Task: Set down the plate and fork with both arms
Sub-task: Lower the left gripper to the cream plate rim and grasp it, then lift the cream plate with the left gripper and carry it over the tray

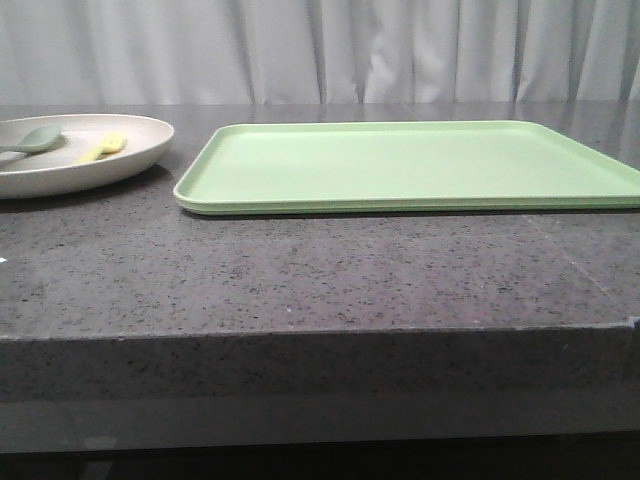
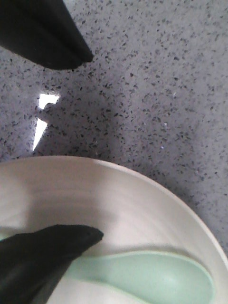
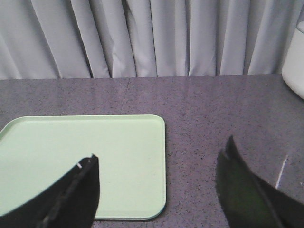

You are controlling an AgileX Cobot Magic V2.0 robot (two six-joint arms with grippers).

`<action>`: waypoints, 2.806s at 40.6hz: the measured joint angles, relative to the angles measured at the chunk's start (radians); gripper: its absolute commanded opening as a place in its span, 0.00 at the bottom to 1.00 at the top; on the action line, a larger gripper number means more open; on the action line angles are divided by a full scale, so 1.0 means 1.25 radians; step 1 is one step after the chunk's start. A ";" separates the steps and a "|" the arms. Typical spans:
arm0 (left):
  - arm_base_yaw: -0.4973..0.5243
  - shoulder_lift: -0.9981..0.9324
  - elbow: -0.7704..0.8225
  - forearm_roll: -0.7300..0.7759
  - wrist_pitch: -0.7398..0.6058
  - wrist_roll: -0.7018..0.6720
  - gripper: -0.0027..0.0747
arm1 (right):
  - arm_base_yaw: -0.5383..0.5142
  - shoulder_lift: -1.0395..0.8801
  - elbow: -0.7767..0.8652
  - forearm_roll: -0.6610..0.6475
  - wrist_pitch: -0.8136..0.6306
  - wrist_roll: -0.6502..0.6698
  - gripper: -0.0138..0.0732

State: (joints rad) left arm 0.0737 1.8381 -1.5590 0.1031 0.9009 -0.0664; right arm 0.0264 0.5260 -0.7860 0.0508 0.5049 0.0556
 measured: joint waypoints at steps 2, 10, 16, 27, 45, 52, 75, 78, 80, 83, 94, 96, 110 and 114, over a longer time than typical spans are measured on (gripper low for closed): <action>0.000 0.010 0.000 0.000 0.000 0.000 0.86 | 0.000 0.000 0.000 0.000 0.000 0.000 0.77; 0.000 0.029 0.000 -0.002 -0.003 0.000 0.72 | 0.000 0.000 0.000 0.000 -0.003 0.000 0.77; 0.000 0.034 -0.003 -0.018 -0.006 0.000 0.54 | 0.000 0.000 0.000 0.000 -0.003 0.000 0.77; 0.000 0.043 -0.005 -0.060 -0.017 0.000 0.40 | 0.000 0.000 0.000 0.000 -0.004 0.000 0.77; 0.002 0.044 -0.008 -0.083 -0.018 0.000 0.01 | 0.000 0.000 0.000 0.000 -0.004 0.000 0.77; 0.012 0.044 -0.010 -0.102 -0.017 -0.001 0.01 | 0.000 0.000 0.000 0.000 -0.004 0.000 0.77; 0.071 0.044 -0.012 -0.292 0.017 0.142 0.01 | 0.000 0.000 0.000 0.000 -0.006 0.000 0.77; 0.071 0.044 -0.012 -0.297 0.021 0.148 0.01 | 0.000 0.000 0.000 0.000 -0.006 0.000 0.77; 0.071 0.044 -0.015 -0.297 0.023 0.150 0.01 | 0.000 0.000 0.000 0.000 -0.006 0.000 0.77; 0.071 0.042 -0.027 -0.297 0.032 0.154 0.01 | 0.000 0.000 0.000 0.000 -0.006 0.000 0.77; 0.071 0.039 -0.113 -0.309 0.094 0.164 0.01 | 0.000 0.000 0.000 0.000 -0.006 0.000 0.77; 0.073 0.039 -0.124 -0.314 0.103 0.171 0.01 | 0.000 0.000 0.000 0.000 -0.006 0.000 0.77; 0.136 0.039 -0.137 -0.481 0.149 0.244 0.01 | 0.000 0.000 0.000 0.000 -0.007 0.000 0.77; 0.147 0.039 -0.138 -0.529 0.159 0.262 0.01 | 0.000 0.000 0.000 0.000 -0.007 0.000 0.77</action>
State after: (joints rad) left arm 0.2575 1.8870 -1.7318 -0.5583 1.0994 0.2611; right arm 0.0264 0.5260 -0.7860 0.0508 0.4955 0.0556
